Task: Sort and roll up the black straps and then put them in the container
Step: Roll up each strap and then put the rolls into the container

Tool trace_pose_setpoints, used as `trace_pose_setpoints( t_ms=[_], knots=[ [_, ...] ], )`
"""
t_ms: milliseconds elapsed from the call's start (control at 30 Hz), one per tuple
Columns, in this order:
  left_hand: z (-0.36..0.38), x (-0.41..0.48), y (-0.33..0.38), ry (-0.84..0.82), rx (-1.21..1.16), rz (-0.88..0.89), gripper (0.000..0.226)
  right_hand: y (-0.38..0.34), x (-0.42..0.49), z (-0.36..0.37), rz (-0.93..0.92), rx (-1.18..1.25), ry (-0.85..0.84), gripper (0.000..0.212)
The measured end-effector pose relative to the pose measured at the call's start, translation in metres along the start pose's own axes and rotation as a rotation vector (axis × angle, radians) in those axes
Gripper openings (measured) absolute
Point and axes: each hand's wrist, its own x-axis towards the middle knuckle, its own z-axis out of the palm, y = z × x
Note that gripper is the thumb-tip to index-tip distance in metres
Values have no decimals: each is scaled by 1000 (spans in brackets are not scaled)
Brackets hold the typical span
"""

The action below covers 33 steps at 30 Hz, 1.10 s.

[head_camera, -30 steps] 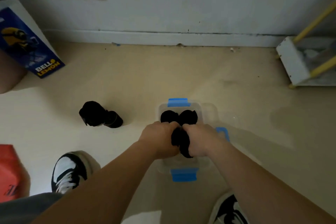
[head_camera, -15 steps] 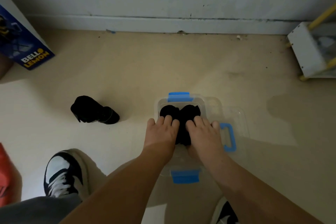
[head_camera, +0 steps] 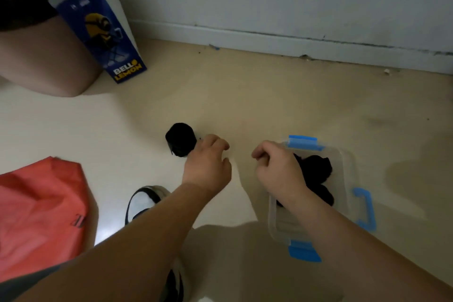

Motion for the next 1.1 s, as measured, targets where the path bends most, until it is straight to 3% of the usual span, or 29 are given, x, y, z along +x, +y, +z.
trace_pose_setpoints(
  t_ms=[100,200,400,500,633,767,900,1100],
  knots=[
    [-25,8,-46,-135,182,-162,50,-23,10,40,50,92,-78,25],
    [-40,26,-78,-260,250,-210,72,-32,17,70,152,154,-204,23],
    [-36,68,-102,-426,142,-306,111,-34,49,97,151,150,-303,72],
    [-23,74,-104,-404,85,-316,104,-35,65,104,99,89,-408,83],
    [-7,67,-98,-290,62,-321,72,-28,76,116,11,-83,-518,91],
    [3,51,-89,-323,-3,-322,66,-15,72,119,-69,-314,-463,79],
    [10,39,-79,-326,-43,-269,59,-8,61,110,-40,-335,-457,64],
    [-10,33,-59,-320,-222,-221,68,-11,51,77,74,-165,-495,73]
  ],
)
